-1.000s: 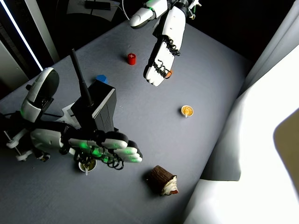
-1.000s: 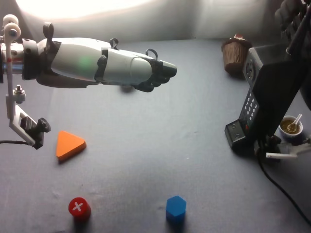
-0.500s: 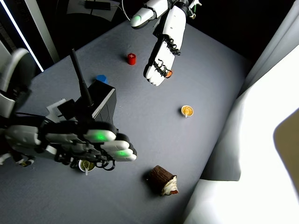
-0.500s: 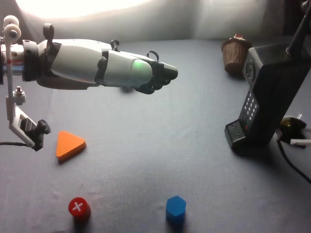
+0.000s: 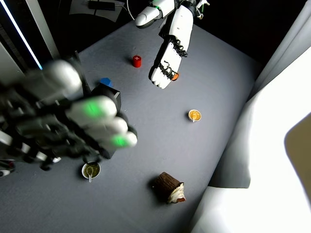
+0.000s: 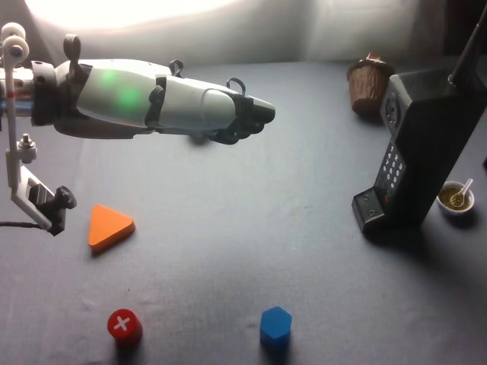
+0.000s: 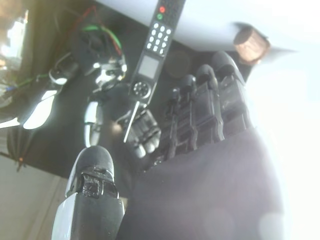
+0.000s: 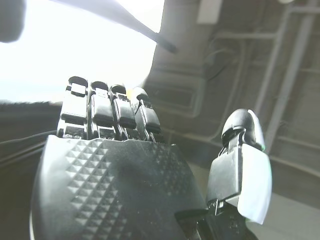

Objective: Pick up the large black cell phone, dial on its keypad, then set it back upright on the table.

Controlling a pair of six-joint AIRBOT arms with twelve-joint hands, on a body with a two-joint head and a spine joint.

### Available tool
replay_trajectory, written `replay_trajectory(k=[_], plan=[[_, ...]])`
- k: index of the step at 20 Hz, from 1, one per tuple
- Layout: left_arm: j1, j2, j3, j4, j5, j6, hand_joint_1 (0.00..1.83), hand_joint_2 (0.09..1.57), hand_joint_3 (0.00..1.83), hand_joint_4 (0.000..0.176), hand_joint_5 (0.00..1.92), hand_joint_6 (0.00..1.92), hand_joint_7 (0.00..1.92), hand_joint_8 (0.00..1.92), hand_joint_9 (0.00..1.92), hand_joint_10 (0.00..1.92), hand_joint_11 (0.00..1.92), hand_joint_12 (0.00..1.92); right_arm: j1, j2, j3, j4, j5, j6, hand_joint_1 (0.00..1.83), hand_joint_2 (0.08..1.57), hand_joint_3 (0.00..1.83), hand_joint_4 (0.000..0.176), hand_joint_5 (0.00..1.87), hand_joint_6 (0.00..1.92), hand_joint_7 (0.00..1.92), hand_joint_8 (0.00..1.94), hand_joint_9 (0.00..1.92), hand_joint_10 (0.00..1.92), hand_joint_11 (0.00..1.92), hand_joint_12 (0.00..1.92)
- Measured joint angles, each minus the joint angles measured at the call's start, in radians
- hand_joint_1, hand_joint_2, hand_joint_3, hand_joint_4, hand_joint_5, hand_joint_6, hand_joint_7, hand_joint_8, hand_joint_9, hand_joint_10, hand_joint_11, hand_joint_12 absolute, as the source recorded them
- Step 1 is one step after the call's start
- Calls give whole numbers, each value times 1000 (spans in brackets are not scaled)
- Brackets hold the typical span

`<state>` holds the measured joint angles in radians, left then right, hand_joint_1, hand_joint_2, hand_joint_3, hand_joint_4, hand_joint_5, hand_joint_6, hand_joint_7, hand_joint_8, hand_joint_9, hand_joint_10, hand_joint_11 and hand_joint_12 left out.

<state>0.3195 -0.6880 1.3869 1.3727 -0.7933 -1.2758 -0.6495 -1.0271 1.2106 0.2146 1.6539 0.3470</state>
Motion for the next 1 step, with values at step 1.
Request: replay_trajectory(k=[1], plan=[[0,0,0,1,0,0,0,1211,0,0,104,0,123,0,112,2,0,271,0,5,0,6,2,0,146,945,2,75,0,0,0,0,0,0,0,0]])
